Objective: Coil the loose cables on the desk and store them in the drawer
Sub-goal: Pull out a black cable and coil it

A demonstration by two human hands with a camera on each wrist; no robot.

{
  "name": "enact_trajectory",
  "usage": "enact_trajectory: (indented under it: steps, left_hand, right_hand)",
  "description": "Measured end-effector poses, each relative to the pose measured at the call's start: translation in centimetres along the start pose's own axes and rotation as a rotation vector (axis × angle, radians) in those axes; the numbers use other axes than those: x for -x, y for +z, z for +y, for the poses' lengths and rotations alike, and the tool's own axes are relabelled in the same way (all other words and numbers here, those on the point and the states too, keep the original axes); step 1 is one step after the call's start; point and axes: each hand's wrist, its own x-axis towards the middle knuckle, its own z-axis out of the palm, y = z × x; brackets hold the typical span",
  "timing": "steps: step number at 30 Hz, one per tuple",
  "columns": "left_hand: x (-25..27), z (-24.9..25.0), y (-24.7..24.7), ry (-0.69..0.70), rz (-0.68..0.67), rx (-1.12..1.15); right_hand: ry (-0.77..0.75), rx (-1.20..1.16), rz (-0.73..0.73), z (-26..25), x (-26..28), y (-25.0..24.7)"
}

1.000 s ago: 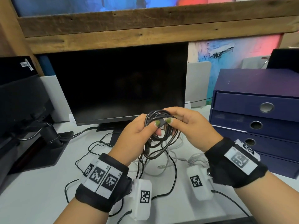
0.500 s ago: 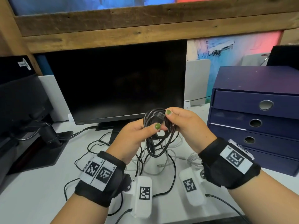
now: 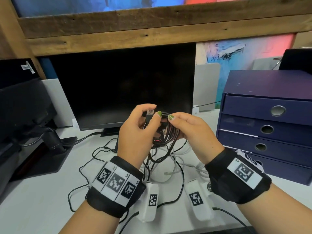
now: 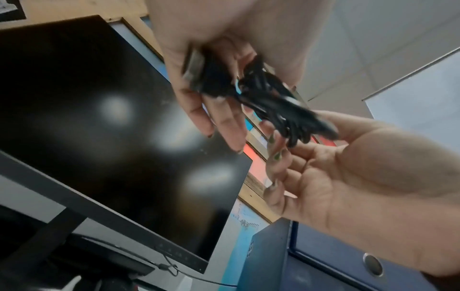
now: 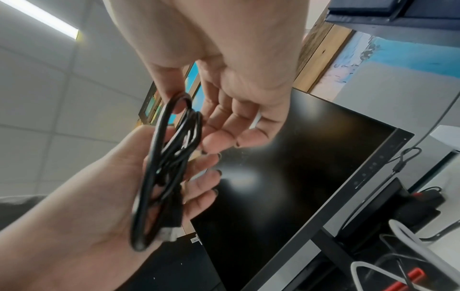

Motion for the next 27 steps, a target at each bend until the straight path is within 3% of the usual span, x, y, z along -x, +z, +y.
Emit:
enact_trajectory:
  steps: [4, 11, 18, 21, 27]
  left_hand:
    - [-0.3, 0.1, -0.1, -0.135, -0.081, 0.066]
    - [-0.3, 0.1, -0.2, -0.285, -0.104, 0.267]
    - [-0.3, 0.1, -0.5, -0.254, -0.128, 0.332]
    - [-0.4, -0.3, -0.4, -0.238, -0.089, 0.302]
    - [-0.5, -0.6, 0.3, -0.31, 0.068, 0.359]
  right_hand:
    - [0.035, -0.007, 0.014, 0.1, -0.4, -0.3]
    - [0.101, 0.028, -0.009, 0.6, -0.3, -0.7]
    - [0.144, -0.184, -0.194, 0.5, -0.1, -1.0]
    - [0.127, -0.211, -0.255, 0.4, 0.0, -0.9]
    - [0.056, -0.135, -0.205, 1.1, 0.1, -0.4]
